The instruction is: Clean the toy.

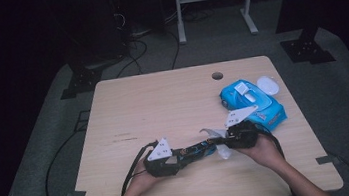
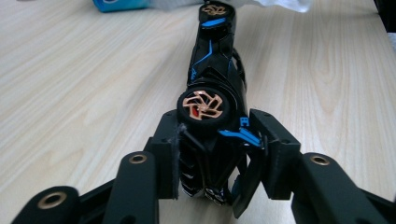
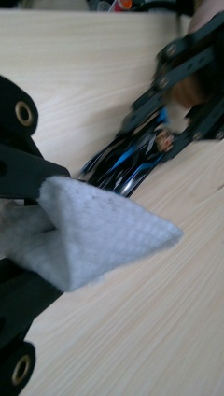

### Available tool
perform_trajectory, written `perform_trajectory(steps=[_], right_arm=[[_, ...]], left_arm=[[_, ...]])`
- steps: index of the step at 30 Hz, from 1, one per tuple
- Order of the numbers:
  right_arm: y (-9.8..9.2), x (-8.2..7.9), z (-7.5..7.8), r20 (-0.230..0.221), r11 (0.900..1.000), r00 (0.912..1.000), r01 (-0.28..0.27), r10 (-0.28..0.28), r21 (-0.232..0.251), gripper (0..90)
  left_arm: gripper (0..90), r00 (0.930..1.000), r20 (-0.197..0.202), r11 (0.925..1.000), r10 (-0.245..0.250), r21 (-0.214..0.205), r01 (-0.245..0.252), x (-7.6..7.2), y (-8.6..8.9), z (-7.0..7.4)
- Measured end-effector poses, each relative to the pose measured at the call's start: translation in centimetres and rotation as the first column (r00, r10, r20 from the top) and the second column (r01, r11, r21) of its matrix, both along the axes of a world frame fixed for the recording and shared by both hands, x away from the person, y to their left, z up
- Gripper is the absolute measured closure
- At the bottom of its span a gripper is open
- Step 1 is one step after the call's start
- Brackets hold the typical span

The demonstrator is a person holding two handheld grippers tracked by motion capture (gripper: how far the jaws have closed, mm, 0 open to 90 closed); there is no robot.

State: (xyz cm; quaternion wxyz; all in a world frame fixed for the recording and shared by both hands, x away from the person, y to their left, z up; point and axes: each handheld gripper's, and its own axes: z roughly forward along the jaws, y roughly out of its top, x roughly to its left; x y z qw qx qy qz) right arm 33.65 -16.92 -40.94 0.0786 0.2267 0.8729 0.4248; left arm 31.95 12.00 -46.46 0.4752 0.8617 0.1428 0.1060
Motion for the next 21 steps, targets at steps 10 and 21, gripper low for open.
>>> perform_trajectory(steps=[10,21], right_arm=[[5.7,0.1,-0.5,-0.012,0.9935,0.994,-0.108,0.109,0.036,82.3],[6.1,-0.2,-0.4,0.005,0.9934,0.9934,-0.114,0.114,0.006,57.0]], left_arm=[[57.9,0.9999,0.012,0.9999,0.0,-0.011,0.0,0.3,-0.2,-0.2],[57.8,1.0,0.009,0.9999,-0.002,-0.011,0.002,0.3,-0.2,-0.2]])
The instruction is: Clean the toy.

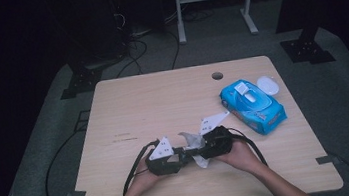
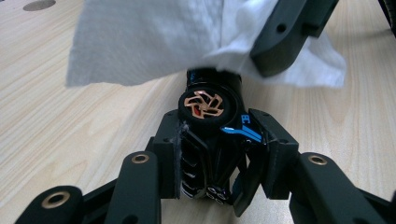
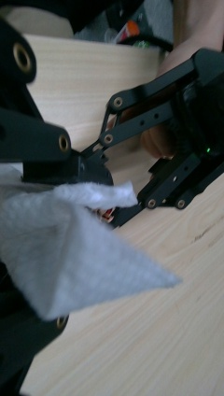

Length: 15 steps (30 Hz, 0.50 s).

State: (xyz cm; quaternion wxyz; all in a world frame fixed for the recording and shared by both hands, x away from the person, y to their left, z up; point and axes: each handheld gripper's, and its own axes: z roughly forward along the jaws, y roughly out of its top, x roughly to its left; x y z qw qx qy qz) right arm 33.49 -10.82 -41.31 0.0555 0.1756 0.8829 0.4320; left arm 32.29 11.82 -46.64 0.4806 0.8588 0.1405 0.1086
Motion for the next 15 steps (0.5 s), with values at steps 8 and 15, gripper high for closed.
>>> perform_trajectory(steps=[8,15], right_arm=[[-1.7,-0.1,0.3,0.021,0.9981,0.9983,0.055,-0.055,0.027,80.3],[-0.4,0.1,-0.2,-0.017,0.9959,0.9983,0.057,-0.056,0.071,83.7]], left_arm=[[57.8,0.9999,-0.013,1.0,0.003,-0.007,-0.004,0.1,0.0,0.0],[57.9,1.0,-0.008,1.0,-0.001,-0.004,0.001,0.1,0.0,0.0]])
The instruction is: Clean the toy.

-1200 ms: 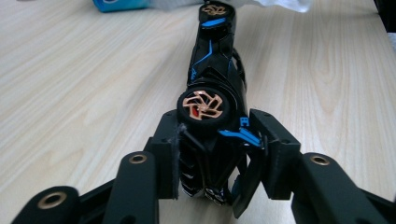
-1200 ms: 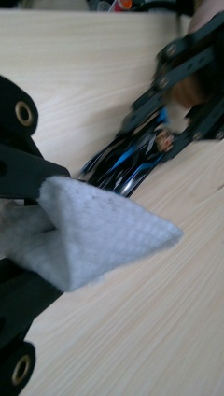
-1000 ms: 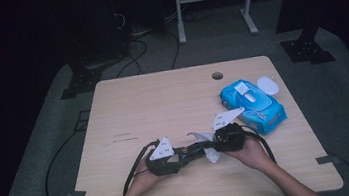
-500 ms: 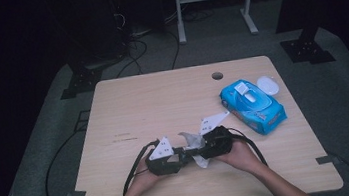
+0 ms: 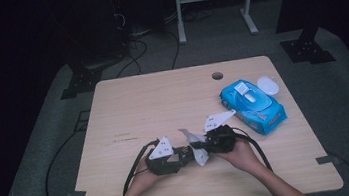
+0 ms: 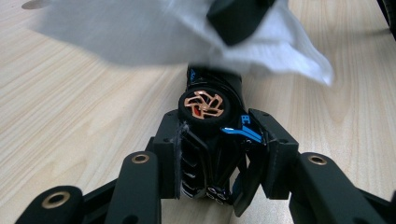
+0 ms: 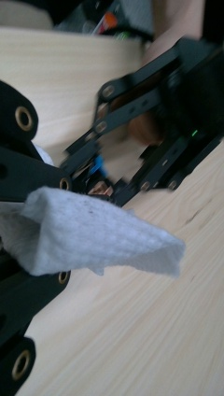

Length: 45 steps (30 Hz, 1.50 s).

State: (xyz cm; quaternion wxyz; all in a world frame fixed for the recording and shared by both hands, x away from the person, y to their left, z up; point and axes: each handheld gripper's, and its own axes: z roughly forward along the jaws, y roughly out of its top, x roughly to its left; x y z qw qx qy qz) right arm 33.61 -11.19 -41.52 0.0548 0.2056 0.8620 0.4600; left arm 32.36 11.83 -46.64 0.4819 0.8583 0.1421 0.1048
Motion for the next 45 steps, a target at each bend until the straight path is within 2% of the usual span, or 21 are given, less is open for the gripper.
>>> perform_trajectory(steps=[3,6,11,12,14,17,21,25,28,31,35,39,42,43,45], right_arm=[[1.5,-0.1,-0.3,-0.024,0.999,0.9993,-0.029,0.03,0.034,83.8],[2.4,-0.2,-0.5,0.009,0.9994,0.9994,-0.033,0.033,0.011,83.8],[1.6,-0.2,-0.4,0.044,0.9995,0.999,-0.009,0.01,-0.031,83.7],[0.7,-0.2,-0.3,0.063,0.9985,0.998,0.015,-0.012,-0.053,83.7],[0.1,-0.1,-0.3,0.081,0.9966,0.9963,0.035,-0.029,-0.075,83.8],[-0.4,0.0,-0.4,0.077,0.9967,0.996,0.05,-0.045,-0.065,83.8],[1.0,-0.3,-0.4,0.081,0.9983,0.9964,0.028,-0.024,-0.051,83.7],[2.4,-0.8,-0.4,0.122,0.9979,0.9925,0.012,-0.004,-0.064,83.6],[2.1,-0.6,-0.4,0.12,0.9973,0.9927,0.018,-0.009,-0.072,83.6],[1.0,-0.4,-0.3,0.134,0.9939,0.9903,0.049,-0.036,-0.099,83.6],[-0.5,0.0,-0.3,0.127,0.9919,0.9896,0.08,-0.067,-0.099,83.6],[0.1,-0.2,-0.4,0.132,0.9928,0.9891,0.077,-0.064,-0.092,83.6],[1.2,-0.7,-0.4,0.158,0.9937,0.9868,0.049,-0.033,-0.101,83.6],[1.3,-0.7,-0.4,0.167,0.9929,0.9855,0.047,-0.028,-0.109,83.6],[0.8,-0.5,-0.4,0.156,0.9927,0.9873,0.051,-0.034,-0.109,83.6]], left_arm=[[57.9,1.0,0.0,1.0,0.0,-0.002,0.0,0.0,0.0,0.0],[58.0,1.0,-0.009,0.9999,0.002,-0.011,-0.002,0.1,0.1,-0.1],[58.1,1.0,0.001,1.0,-0.005,-0.007,0.005,0.1,0.1,-0.1],[58.0,1.0,0.006,1.0,0.0,-0.004,0.0,0.1,0.1,-0.1],[58.0,0.9999,0.009,1.0,0.007,-0.002,-0.007,0.2,0.1,-0.1],[58.0,0.9999,0.012,1.0,0.009,-0.001,-0.009,0.2,0.0,0.0],[58.0,0.9998,0.019,1.0,0.004,0.0,-0.004,0.2,0.0,-0.1],[58.0,0.9998,0.019,1.0,0.008,0.0,-0.008,0.2,0.0,-0.1],[58.0,0.9997,0.021,0.9999,0.012,0.0,-0.012,0.2,0.1,-0.1],[58.0,0.9997,0.021,0.9999,0.01,0.0,-0.01,0.2,0.1,-0.1],[58.0,0.9997,0.022,0.9999,0.011,0.0,-0.011,0.3,0.1,-0.1],[58.0,0.9995,0.03,1.0,0.008,0.003,-0.008,0.3,0.0,-0.1],[58.0,0.9997,0.02,0.9999,0.011,-0.007,-0.011,0.3,0.1,-0.1],[58.0,0.9997,0.022,0.9999,0.011,-0.009,-0.011,0.3,0.1,-0.2],[58.0,0.9997,0.022,0.9999,0.009,-0.006,-0.009,0.3,0.1,-0.1]])
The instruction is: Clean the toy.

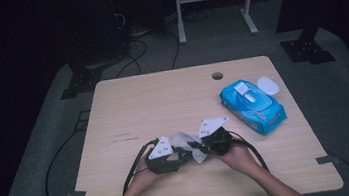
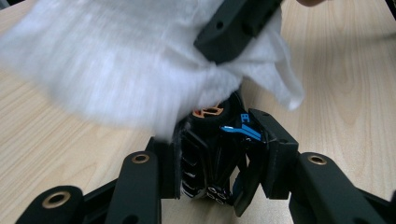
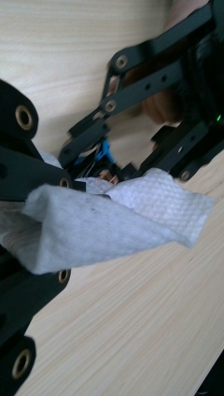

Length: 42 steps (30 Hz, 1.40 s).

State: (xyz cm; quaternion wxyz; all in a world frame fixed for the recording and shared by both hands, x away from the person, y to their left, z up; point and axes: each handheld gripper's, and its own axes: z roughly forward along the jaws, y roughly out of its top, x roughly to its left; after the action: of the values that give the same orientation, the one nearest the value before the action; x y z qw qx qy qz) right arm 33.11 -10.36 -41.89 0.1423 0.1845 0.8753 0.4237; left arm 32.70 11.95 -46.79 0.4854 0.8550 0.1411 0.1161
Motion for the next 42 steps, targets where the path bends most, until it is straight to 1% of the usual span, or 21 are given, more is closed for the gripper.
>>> perform_trajectory(steps=[1,2,6,8,9,10,14,16,18,19,21,22,25,28,30,32,33,36,37,39,42], right_arm=[[-0.3,0.1,0.0,0.006,1.0,0.9999,0.008,-0.008,-0.005,83.6],[-1.0,0.2,0.0,0.008,0.9993,0.9994,0.032,-0.032,-0.016,83.6],[-3.3,0.7,0.0,0.003,0.997,0.9971,0.077,-0.076,-0.006,83.6],[-4.0,0.7,0.1,0.018,0.9948,0.9951,0.098,-0.097,-0.029,83.6],[-4.3,0.8,0.1,0.016,0.9944,0.9947,0.102,-0.102,-0.029,83.6],[-4.6,0.9,0.1,0.003,0.9941,0.9943,0.106,-0.106,-0.023,83.6],[-4.5,0.8,0.1,0.015,0.993,0.9933,0.115,-0.114,-0.029,83.6],[-4.2,0.9,0.1,0.005,0.9944,0.9945,0.105,-0.105,-0.013,83.6],[-3.7,0.9,0.0,-0.021,0.996,0.9959,0.088,-0.088,0.017,83.6],[-3.5,0.9,0.0,-0.03,0.9962,0.996,0.085,-0.084,0.021,83.6],[-3.4,0.9,0.0,-0.028,0.9966,0.9965,0.079,-0.079,0.021,83.6],[-3.5,1.0,0.1,-0.032,0.9963,0.9961,0.083,-0.083,0.02,83.6],[-4.5,1.1,0.0,-0.021,0.9943,0.9942,0.106,-0.106,0.008,83.6],[-6.0,1.4,-0.2,-0.03,0.9899,0.9896,0.141,-0.14,0.014,83.6],[-6.3,1.5,-0.2,-0.045,0.9883,0.9877,0.151,-0.15,0.024,83.7],[-6.0,1.4,-0.2,-0.035,0.9891,0.9887,0.147,-0.146,0.017,83.7],[-5.4,1.4,-0.1,-0.038,0.9909,0.9906,0.133,-0.132,0.025,83.7],[-5.1,1.4,-0.1,-0.041,0.9914,0.9911,0.128,-0.127,0.026,83.7],[-4.0,1.3,-0.1,-0.04,0.9943,0.9942,0.102,-0.1,0.033,83.7],[-3.2,1.3,0.0,-0.04,0.9959,0.996,0.081,-0.08,0.038,83.7],[-2.5,1.2,0.0,-0.023,0.9975,0.9974,0.069,-0.069,0.014,83.7]], left_arm=[[58.0,1.0,0.003,1.0,-0.002,0.002,0.001,0.0,0.0,0.0],[58.0,1.0,0.005,1.0,-0.004,0.005,0.004,0.0,0.0,0.0],[58.0,1.0,0.006,1.0,-0.005,0.004,0.005,0.1,0.0,0.0],[58.0,1.0,-0.002,1.0,-0.005,0.002,0.005,0.2,0.1,0.0],[58.0,1.0,-0.005,1.0,-0.003,-0.004,0.003,0.2,0.1,0.0],[58.0,1.0,-0.005,1.0,-0.004,-0.004,0.004,0.2,0.1,0.0],[58.0,0.9999,-0.01,1.0,-0.005,-0.007,0.005,0.3,0.1,0.0],[58.0,0.9999,-0.009,1.0,-0.006,-0.007,0.006,0.3,0.1,0.0],[58.0,0.9999,-0.014,0.9999,-0.006,-0.01,0.006,0.3,0.2,0.0],[58.0,0.9999,-0.015,0.9999,-0.005,-0.011,0.004,0.4,0.2,-0.1],[58.0,0.9999,-0.012,0.9999,-0.004,-0.011,0.004,0.4,0.3,0.0],[58.0,0.9999,-0.011,0.9999,-0.002,-0.012,0.002,0.4,0.4,-0.1],[58.0,0.9999,-0.013,1.0,0.0,-0.01,0.0,0.5,0.4,-0.1],[58.0,1.0,-0.005,1.0,0.0,-0.007,0.0,0.5,0.4,-0.1],[58.0,1.0,-0.004,1.0,-0.001,-0.007,0.001,0.5,0.4,-0.1],[58.0,1.0,-0.004,1.0,0.003,-0.007,-0.003,0.5,0.5,-0.1],[58.0,1.0,-0.003,1.0,0.002,-0.006,-0.002,0.5,0.5,0.0],[58.0,1.0,-0.002,1.0,0.001,-0.007,-0.001,0.5,0.5,-0.1],[58.0,1.0,-0.001,1.0,0.001,-0.007,-0.001,0.5,0.5,-0.1],[58.0,1.0,0.001,1.0,-0.001,-0.006,0.001,0.5,0.5,-0.1],[58.0,1.0,0.0,1.0,-0.002,-0.009,0.002,0.6,0.5,-0.1]])
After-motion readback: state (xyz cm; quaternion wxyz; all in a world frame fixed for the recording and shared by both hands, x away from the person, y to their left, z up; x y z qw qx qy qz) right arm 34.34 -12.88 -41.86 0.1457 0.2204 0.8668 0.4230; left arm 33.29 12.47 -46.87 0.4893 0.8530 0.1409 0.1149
